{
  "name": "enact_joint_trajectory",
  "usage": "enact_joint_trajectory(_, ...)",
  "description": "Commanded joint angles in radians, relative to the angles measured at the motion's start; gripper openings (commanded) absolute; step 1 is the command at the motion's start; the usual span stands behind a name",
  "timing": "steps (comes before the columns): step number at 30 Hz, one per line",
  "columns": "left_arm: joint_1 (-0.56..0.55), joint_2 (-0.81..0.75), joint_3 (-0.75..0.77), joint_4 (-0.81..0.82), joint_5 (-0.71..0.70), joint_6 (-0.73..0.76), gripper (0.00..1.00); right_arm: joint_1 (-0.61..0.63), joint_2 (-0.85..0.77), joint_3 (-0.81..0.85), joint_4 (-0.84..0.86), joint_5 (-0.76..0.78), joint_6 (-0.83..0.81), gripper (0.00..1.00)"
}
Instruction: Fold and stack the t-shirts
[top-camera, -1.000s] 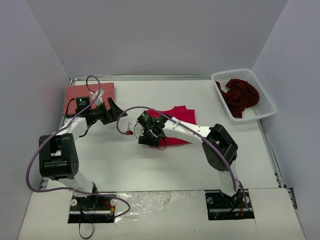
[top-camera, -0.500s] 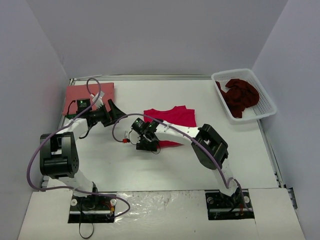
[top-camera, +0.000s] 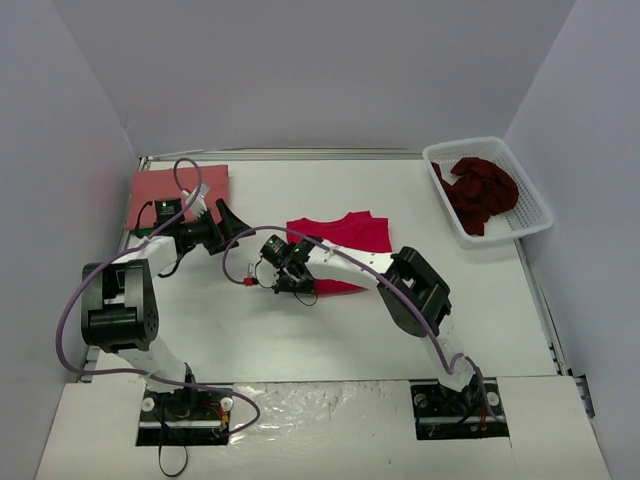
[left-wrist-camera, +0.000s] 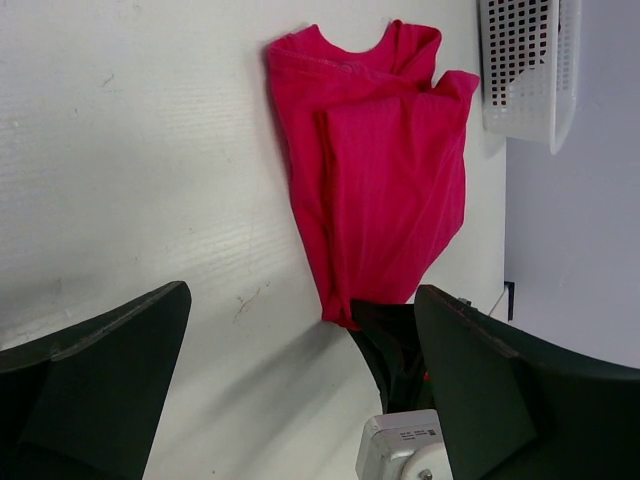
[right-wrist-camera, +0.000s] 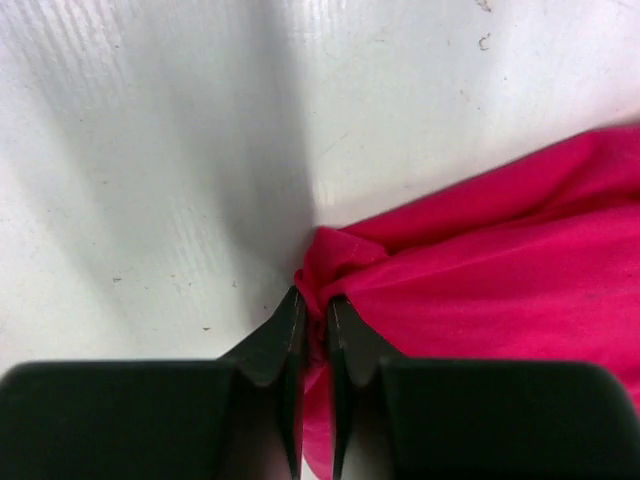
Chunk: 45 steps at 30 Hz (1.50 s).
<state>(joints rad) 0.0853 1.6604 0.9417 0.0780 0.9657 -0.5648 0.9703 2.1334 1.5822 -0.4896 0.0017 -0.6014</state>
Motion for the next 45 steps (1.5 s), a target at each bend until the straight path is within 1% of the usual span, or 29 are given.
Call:
enact_joint_trajectory(1,-0.002,-0.014,0.0,0.065,0.027,-0.035,0.94,0.008,0.031,0.036,-0.06,0.026,0.012,0.0)
enact_joint_trajectory(4,-0.022,-0.013,-0.007,0.094,0.03,-0.07,0.94,0.008,0.026,0.084,-0.092,0.035,0.014,0.0)
enact_joint_trajectory(9,-0.065,0.019,-0.029,0.195,0.054,-0.194,0.94,0.008,0.013,0.18,-0.167,0.05,0.009,0.0)
enact_joint_trajectory(11,-0.075,0.048,-0.044,0.275,0.065,-0.268,0.94,0.007,0.014,0.231,-0.185,0.064,0.008,0.0)
enact_joint_trajectory(13,-0.128,0.077,-0.06,0.362,0.082,-0.344,0.94,0.008,0.02,0.274,-0.214,0.073,0.006,0.0)
enact_joint_trajectory(14,-0.14,0.087,-0.06,0.383,0.082,-0.36,0.94,0.007,0.022,0.283,-0.221,0.075,0.006,0.0)
enact_joint_trajectory(21,-0.243,0.168,-0.052,0.402,0.064,-0.421,0.94,0.008,0.045,0.314,-0.254,0.069,0.003,0.0)
enact_joint_trajectory(24,-0.272,0.219,-0.043,0.469,0.068,-0.478,0.94,0.008,0.056,0.318,-0.264,0.063,0.002,0.0)
enact_joint_trajectory(28,-0.315,0.288,-0.021,0.497,0.07,-0.524,0.94,0.008,0.065,0.323,-0.268,0.055,0.002,0.0)
enact_joint_trajectory(32,-0.34,0.369,0.02,0.614,0.09,-0.599,0.94,0.008,0.072,0.334,-0.28,0.044,0.002,0.0)
enact_joint_trajectory(33,-0.343,0.389,0.032,0.664,0.109,-0.61,0.96,0.008,0.071,0.334,-0.28,0.041,0.002,0.0)
enact_joint_trajectory(34,-0.346,0.425,0.063,0.675,0.12,-0.632,0.89,0.008,0.071,0.335,-0.28,0.037,0.002,0.0)
enact_joint_trajectory(35,-0.349,0.446,0.074,0.699,0.133,-0.656,0.74,0.007,0.071,0.335,-0.283,0.035,0.0,0.0)
enact_joint_trajectory(36,-0.354,0.464,0.083,0.795,0.146,-0.691,0.44,0.008,0.069,0.334,-0.284,0.034,0.0,0.0)
enact_joint_trajectory(37,-0.357,0.49,0.092,0.836,0.156,-0.755,0.32,0.007,0.069,0.329,-0.284,0.032,0.0,0.0)
enact_joint_trajectory(38,-0.36,0.498,0.095,0.868,0.159,-0.782,0.22,0.008,0.066,0.328,-0.284,0.032,-0.001,0.0)
enact_joint_trajectory(39,-0.363,0.504,0.103,0.914,0.165,-0.799,0.05,0.008,0.066,0.328,-0.284,0.031,-0.001,0.0)
enact_joint_trajectory(40,-0.371,0.507,0.108,0.927,0.175,-0.822,0.03,0.008,0.066,0.326,-0.284,0.029,-0.003,0.0)
enact_joint_trajectory(42,-0.38,0.503,0.117,0.974,0.185,-0.849,0.02,0.007,0.069,0.326,-0.285,0.027,0.0,0.0)
enact_joint_trajectory(43,-0.381,0.493,0.12,0.973,0.192,-0.848,0.02,0.008,0.069,0.328,-0.288,0.026,-0.001,0.0)
enact_joint_trajectory(44,-0.38,0.487,0.121,0.97,0.192,-0.843,0.03,0.008,0.069,0.326,-0.302,0.021,-0.003,0.17)
enact_joint_trajectory(45,-0.378,0.478,0.124,0.958,0.195,-0.83,0.03,0.008,0.056,0.32,-0.308,0.015,-0.005,0.59)
